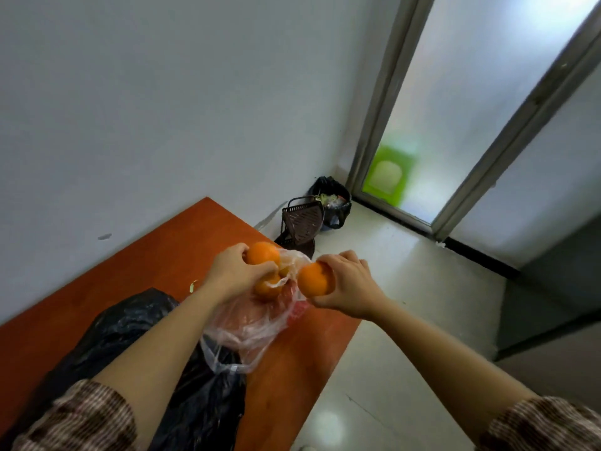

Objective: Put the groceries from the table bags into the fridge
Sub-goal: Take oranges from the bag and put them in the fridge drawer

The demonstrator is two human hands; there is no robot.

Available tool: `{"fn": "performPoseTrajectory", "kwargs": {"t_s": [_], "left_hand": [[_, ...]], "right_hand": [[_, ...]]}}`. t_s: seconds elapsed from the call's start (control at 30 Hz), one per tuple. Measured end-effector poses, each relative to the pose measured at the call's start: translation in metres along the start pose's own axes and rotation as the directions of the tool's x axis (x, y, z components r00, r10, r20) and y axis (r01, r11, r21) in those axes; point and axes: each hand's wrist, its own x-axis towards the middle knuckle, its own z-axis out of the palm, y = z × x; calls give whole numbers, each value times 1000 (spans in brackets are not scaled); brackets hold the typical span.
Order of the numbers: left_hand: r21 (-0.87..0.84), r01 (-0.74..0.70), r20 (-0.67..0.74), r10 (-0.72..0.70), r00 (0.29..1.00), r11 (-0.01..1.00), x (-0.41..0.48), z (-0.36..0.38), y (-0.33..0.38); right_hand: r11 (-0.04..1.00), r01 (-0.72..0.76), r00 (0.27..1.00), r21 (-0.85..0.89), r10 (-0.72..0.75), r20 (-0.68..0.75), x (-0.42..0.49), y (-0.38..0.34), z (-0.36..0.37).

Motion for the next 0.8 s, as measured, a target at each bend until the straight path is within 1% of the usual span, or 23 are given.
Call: {"fn": "performPoseTrajectory", "kwargs": {"t_s": [0.1, 0.2, 0.3, 0.37, 0.43, 0.57, 0.7, 0.8], "left_hand": [[-118, -92, 4, 93, 996, 989, -1, 5, 48], [-159, -204, 32, 212, 977, 966, -9, 27, 104], [-164, -288, 59, 301, 952, 944, -19, 57, 163], [-193, -336, 102, 360, 927, 922, -31, 83, 210], [-237, -391, 138, 429, 893, 889, -45, 116, 259], [-312, -482, 153, 545, 825, 818, -91, 199, 357], [-413, -504, 148, 602, 785, 758, -144, 298, 448], [-460, -530, 170, 656, 735, 712, -192, 362, 510]], "right_hand": [[998, -69, 991, 4, 69, -111, -23, 14, -39], [987, -161, 965, 19, 162, -206, -55, 40, -78], [967, -249, 921, 42, 251, -298, -93, 71, -118], [947, -310, 869, 87, 319, -378, -126, 101, -148], [924, -365, 816, 113, 376, -440, -163, 137, -177], [888, -440, 727, 132, 438, -528, -249, 217, -225], [841, -527, 652, 123, 492, -577, -344, 298, -265], [800, -586, 598, 127, 534, -598, -417, 351, -295]]}}
